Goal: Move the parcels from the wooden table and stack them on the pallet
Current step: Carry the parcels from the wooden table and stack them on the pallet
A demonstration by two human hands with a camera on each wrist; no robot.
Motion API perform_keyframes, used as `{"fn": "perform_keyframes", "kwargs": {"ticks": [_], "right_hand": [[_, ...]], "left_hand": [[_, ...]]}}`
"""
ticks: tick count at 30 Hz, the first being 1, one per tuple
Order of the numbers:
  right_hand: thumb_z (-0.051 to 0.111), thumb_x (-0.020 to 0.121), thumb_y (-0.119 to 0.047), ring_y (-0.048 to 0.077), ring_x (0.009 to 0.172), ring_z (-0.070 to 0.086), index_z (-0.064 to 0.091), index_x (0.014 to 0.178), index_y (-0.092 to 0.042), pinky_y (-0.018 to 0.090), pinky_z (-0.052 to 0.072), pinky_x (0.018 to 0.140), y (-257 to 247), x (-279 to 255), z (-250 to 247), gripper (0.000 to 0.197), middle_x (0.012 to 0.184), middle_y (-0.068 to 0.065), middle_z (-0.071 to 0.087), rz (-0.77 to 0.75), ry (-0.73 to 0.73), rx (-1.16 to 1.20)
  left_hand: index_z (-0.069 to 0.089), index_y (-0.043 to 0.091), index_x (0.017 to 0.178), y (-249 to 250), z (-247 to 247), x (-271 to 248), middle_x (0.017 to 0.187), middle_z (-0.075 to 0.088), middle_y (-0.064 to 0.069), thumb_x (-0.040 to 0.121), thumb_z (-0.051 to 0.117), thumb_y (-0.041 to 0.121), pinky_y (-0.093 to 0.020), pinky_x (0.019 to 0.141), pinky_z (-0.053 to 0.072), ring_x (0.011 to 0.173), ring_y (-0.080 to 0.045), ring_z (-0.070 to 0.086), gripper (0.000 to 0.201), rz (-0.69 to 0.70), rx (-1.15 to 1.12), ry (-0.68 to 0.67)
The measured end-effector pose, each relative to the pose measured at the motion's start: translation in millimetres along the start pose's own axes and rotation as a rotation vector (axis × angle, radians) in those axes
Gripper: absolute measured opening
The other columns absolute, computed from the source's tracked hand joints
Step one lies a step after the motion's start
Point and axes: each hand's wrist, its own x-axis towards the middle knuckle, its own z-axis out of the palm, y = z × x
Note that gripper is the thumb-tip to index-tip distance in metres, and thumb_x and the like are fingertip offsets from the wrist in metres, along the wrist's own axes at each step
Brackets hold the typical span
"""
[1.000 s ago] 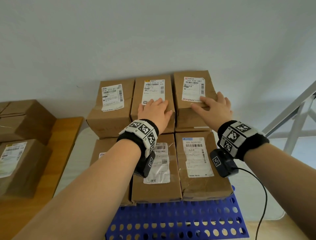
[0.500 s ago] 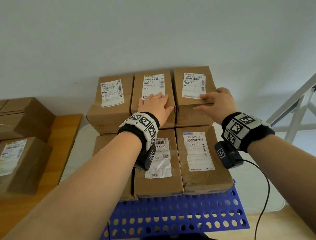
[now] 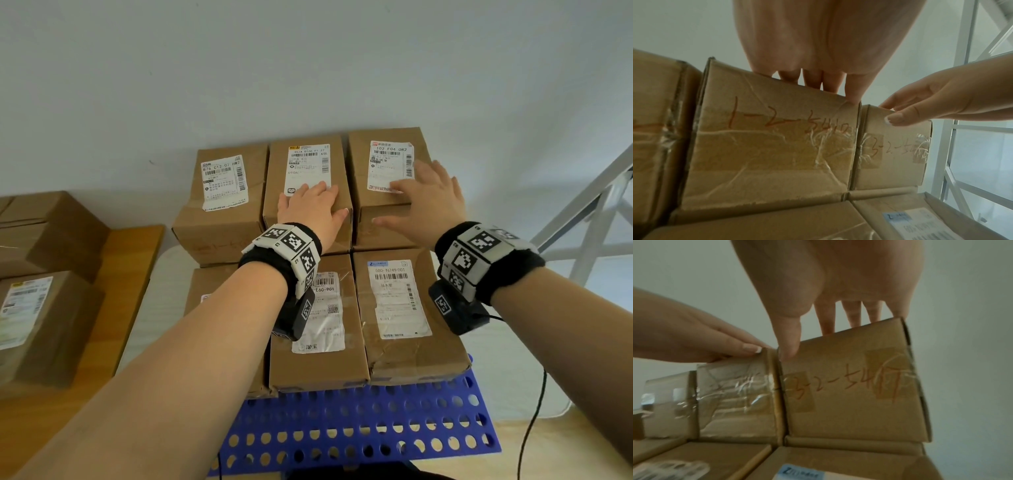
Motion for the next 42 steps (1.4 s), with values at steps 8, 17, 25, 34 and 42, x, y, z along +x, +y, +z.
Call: {"fn": "perform_keyframes", "kwargs": {"ticks": [8, 17, 25, 34, 42], "right_hand": [[0.048, 0.087, -0.059, 0.024, 0.142, 0.022, 0.043, 0.138, -0.032, 0.050, -0.003, 0.116, -11, -6, 21, 0.058, 0.149, 0.000, 0.037, -0.039, 0.060, 0.006], [0.056, 0.086, -0.052, 0.024, 0.143, 0.019, 0.036, 0.141, -0.034, 0.048, -0.004, 0.117, -7, -7, 19, 0.061, 0.152, 0.000, 0.031, -0.073, 0.034, -0.010], [0.058, 0.084, -0.050, 0.022, 0.146, 0.009, 0.027, 0.146, -0.031, 0.046, -0.006, 0.116, -11, -6, 10, 0.072, 0.157, 0.004, 0.017, -0.107, 0.027, 0.070], [0.058, 0.090, -0.026, 0.018, 0.132, 0.039, 0.042, 0.139, -0.019, 0.027, 0.030, 0.106, -72, -23, 2, 0.052, 0.142, 0.003, 0.045, -0.314, 0.056, 0.489], [0.058, 0.090, -0.019, 0.015, 0.116, 0.051, 0.044, 0.137, -0.019, 0.026, 0.042, 0.094, -158, -70, -4, 0.049, 0.129, 0.002, 0.054, -0.396, -0.010, 0.638]], "left_hand": [[0.027, 0.025, 0.145, 0, 4, 0, 0.154, 0.024, 0.001, 0.096, 0.034, 0.047, -0.052, 0.115, 0.009, 0.143, -0.024, 0.016, 0.054, -0.008, -0.016, 0.023], [0.026, 0.024, 0.146, 2, 1, 0, 0.155, 0.023, 0.001, 0.096, 0.034, 0.048, -0.052, 0.115, 0.009, 0.143, -0.024, 0.016, 0.055, -0.024, -0.011, 0.002], [0.032, 0.016, 0.144, 1, -13, -8, 0.153, 0.026, -0.004, 0.098, 0.038, 0.035, -0.035, 0.116, 0.017, 0.141, -0.018, 0.022, 0.050, -0.019, -0.183, 0.140], [0.044, 0.021, 0.136, -17, -36, -59, 0.138, 0.047, -0.001, 0.098, 0.039, 0.028, -0.027, 0.101, 0.034, 0.126, -0.015, 0.044, 0.039, -0.159, -0.357, 0.402], [0.045, 0.021, 0.136, -84, -55, -145, 0.135, 0.051, 0.002, 0.099, 0.039, 0.026, -0.018, 0.090, 0.034, 0.121, -0.012, 0.049, 0.037, -0.289, -0.404, 0.501]]}}
